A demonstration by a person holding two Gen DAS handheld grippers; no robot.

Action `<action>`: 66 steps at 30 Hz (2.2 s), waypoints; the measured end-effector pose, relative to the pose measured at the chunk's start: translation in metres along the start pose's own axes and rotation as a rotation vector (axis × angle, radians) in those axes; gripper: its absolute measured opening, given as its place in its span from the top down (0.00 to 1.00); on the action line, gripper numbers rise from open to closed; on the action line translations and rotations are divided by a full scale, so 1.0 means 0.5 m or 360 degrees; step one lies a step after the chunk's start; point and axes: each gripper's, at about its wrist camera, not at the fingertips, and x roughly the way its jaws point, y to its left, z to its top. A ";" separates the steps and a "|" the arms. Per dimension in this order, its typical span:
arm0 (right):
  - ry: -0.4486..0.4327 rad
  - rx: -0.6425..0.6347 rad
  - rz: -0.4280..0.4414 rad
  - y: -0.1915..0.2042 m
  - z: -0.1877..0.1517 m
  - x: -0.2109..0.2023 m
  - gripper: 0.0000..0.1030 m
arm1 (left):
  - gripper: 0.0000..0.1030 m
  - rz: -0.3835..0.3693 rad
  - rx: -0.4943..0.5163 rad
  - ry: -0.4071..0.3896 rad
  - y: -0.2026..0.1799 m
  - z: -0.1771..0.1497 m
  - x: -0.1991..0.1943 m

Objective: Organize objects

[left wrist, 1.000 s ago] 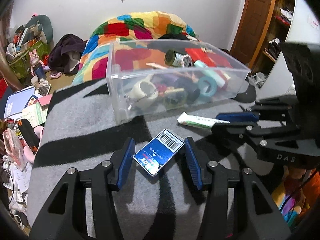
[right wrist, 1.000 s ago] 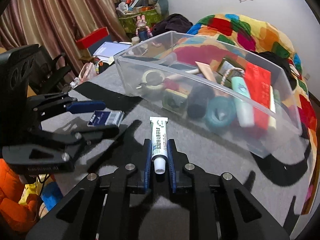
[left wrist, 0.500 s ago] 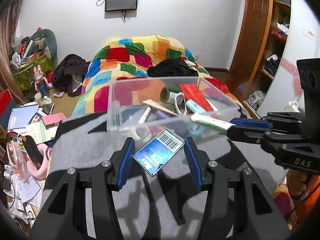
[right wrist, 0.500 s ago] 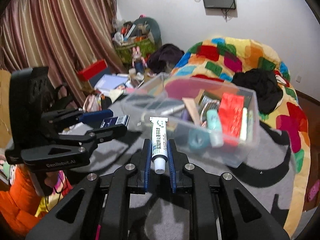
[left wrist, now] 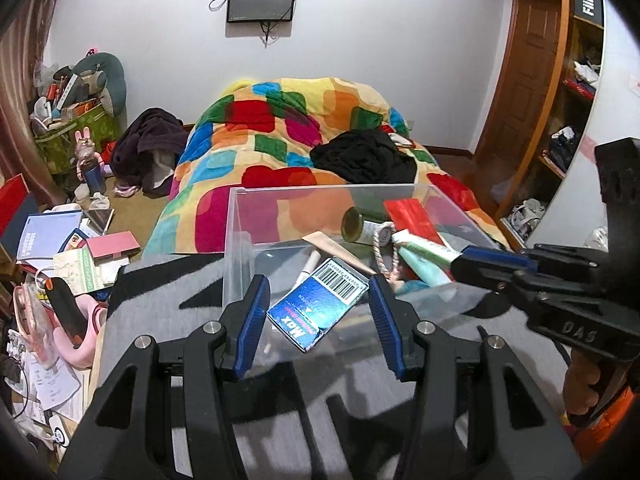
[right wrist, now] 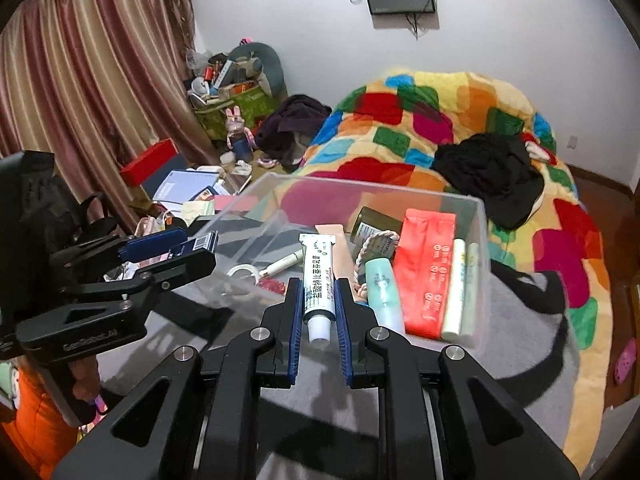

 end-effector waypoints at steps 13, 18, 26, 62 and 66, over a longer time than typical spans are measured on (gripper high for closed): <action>0.0124 0.0029 0.0031 -0.012 0.007 0.062 0.74 | 0.50 -0.0025 -0.0027 0.0108 0.004 -0.003 0.048; 0.0088 -0.0016 0.0017 0.001 0.000 0.032 0.73 | 0.50 -0.0019 -0.0003 0.0061 -0.009 -0.004 0.020; -0.0049 -0.0089 -0.0072 0.027 -0.013 -0.040 0.51 | 0.34 0.0026 0.0004 -0.0077 -0.021 -0.012 -0.043; -0.0144 -0.0047 -0.0245 0.022 -0.101 -0.106 0.22 | 0.10 0.0008 0.0019 -0.0125 -0.065 -0.090 -0.073; -0.0151 -0.0041 -0.0248 0.020 -0.101 -0.106 0.22 | 0.10 0.0014 0.0025 -0.0130 -0.067 -0.088 -0.075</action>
